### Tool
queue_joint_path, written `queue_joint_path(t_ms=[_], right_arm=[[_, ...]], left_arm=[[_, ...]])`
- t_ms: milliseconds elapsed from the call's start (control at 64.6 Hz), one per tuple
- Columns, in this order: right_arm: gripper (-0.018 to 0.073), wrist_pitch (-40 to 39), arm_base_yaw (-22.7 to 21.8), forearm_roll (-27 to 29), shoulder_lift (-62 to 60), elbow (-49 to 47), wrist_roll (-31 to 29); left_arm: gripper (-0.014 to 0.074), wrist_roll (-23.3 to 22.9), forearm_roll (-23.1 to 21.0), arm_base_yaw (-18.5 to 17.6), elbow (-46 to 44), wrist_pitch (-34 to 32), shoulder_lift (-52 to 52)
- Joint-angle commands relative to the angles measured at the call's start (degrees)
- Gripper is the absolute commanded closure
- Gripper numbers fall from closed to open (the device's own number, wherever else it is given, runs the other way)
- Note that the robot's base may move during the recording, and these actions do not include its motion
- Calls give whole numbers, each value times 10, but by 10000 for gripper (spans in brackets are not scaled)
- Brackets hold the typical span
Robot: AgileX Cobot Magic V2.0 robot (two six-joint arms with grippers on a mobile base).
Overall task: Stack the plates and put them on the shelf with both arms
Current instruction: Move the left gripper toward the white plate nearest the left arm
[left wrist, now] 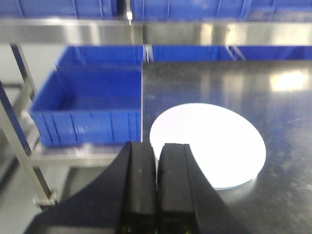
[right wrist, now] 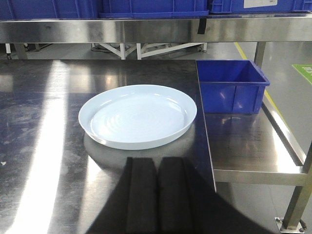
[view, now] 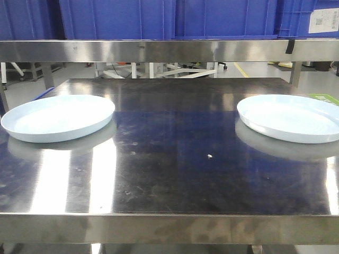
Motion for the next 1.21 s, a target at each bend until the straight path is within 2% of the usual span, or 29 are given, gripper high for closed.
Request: queue_joint_path(t_ms=[0,170,294,480,774,898,1083,1192], right_arm=[[503,-48,-2,-3,-10,-1,-1],[503,-48,-2,-3,-10,-1,-1],[503,-48,-2,-3,-10,-1,-1],[503,-48,-2,-3,-10,-1,-1],[503,-48,-2,-3,-10,-1,-1],[503,-48,-2,-3,-10,-1,-1],[503,-48,-2,-3,-10,-1,-1],[503,-48,-2,-3,-10,-1,-1]], left_arm=[[513,-2,-18,-4,-43,-41,56],[513,-2,-26,-4,-113,6,169],[513,-2,-47,-4,-163,52,249],[513,-2,-51,-4,-252,136,367],[513,-2,-59,28,-414,251,532],[513,-3,-80,47,-474,294,594],[512,-7,-139,69,-535,322,659],[462,-7,-150,74,-550,331,685]])
